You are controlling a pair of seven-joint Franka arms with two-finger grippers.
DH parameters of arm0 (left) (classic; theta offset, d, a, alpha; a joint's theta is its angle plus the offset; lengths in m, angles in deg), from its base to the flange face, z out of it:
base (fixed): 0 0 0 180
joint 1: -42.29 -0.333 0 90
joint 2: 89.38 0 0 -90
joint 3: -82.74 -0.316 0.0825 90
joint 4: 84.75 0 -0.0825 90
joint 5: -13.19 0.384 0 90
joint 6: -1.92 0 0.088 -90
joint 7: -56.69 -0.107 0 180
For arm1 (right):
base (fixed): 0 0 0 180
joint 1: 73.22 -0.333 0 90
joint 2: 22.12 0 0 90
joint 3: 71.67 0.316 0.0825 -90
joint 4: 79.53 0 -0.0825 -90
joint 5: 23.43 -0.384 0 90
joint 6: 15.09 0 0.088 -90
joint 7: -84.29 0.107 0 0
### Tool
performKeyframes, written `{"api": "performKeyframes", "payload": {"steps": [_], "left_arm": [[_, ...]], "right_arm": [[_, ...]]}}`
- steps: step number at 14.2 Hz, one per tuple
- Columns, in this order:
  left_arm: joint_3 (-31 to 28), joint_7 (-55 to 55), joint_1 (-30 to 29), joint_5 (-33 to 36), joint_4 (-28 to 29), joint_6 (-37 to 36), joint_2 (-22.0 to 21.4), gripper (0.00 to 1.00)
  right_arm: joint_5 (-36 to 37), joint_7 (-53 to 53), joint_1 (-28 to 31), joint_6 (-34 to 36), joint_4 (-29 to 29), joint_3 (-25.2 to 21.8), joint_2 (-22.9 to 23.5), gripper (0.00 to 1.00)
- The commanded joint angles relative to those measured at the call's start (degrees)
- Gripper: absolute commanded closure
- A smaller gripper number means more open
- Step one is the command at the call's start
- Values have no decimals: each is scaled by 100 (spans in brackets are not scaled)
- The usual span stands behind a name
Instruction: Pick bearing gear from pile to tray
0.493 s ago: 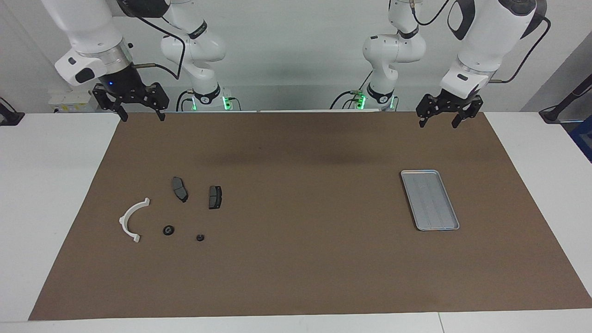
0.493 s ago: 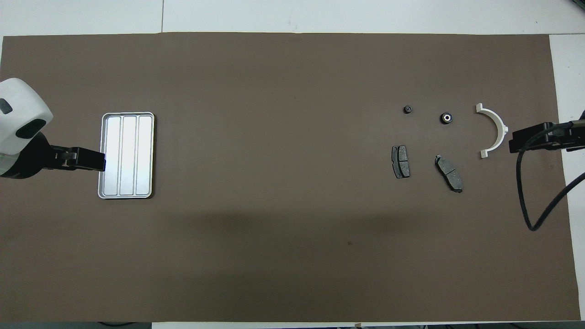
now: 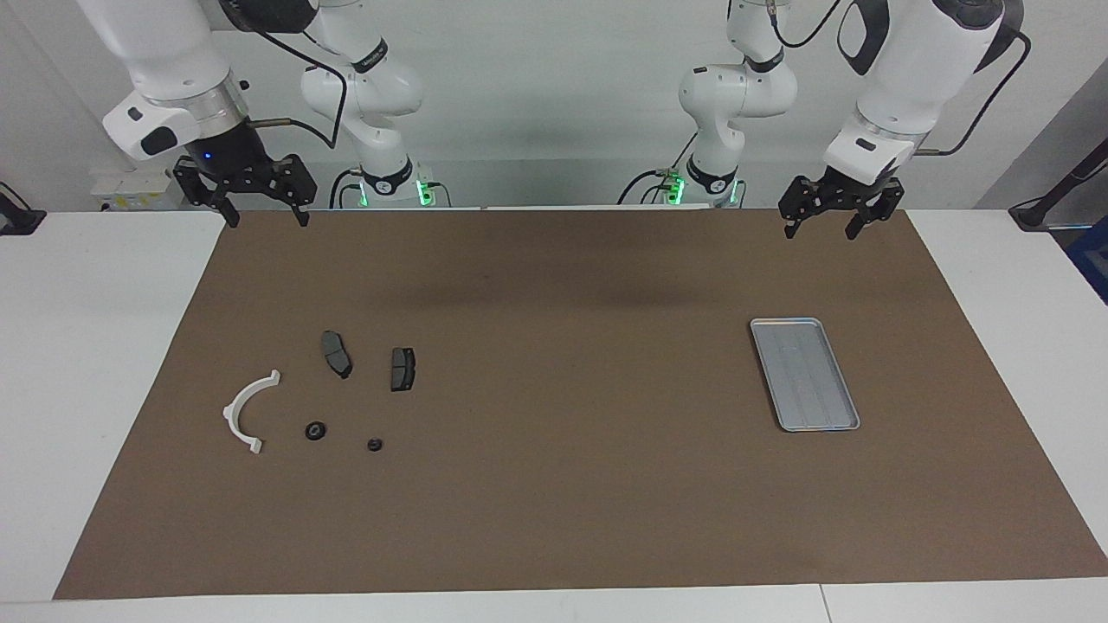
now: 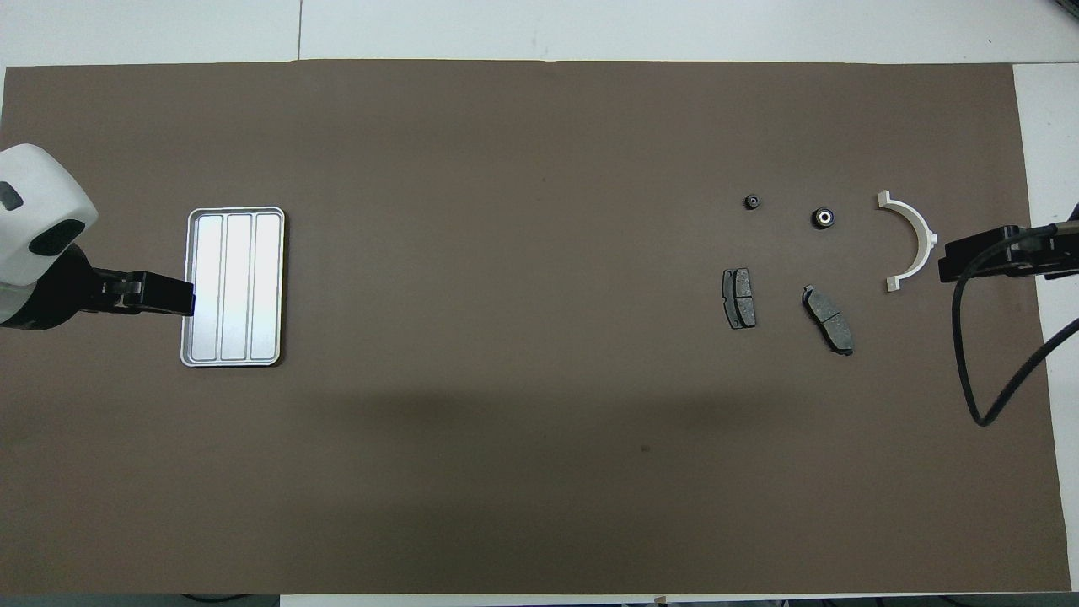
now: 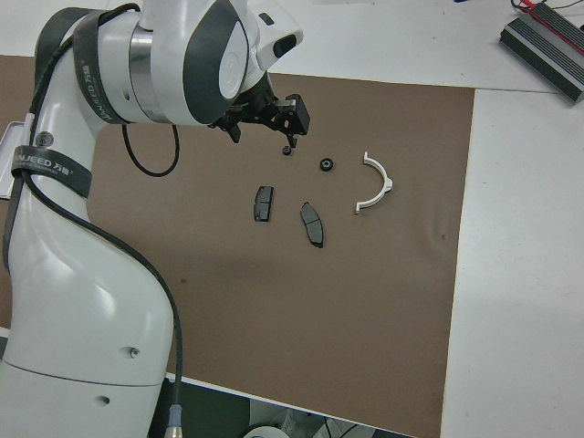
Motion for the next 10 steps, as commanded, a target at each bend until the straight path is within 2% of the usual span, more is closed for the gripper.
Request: {"api": "performKeyframes", "payload": {"steps": [1,10], "left_arm": [[-4,-57,-38,-79,238,71,-210,0],[5,-57,-38,-79,238,80,-210,0]], "right_arm": [[-97,-192,76,-117,43,39,-50,0],[-88,-183,76,-274,77,39,-59,0]]}}
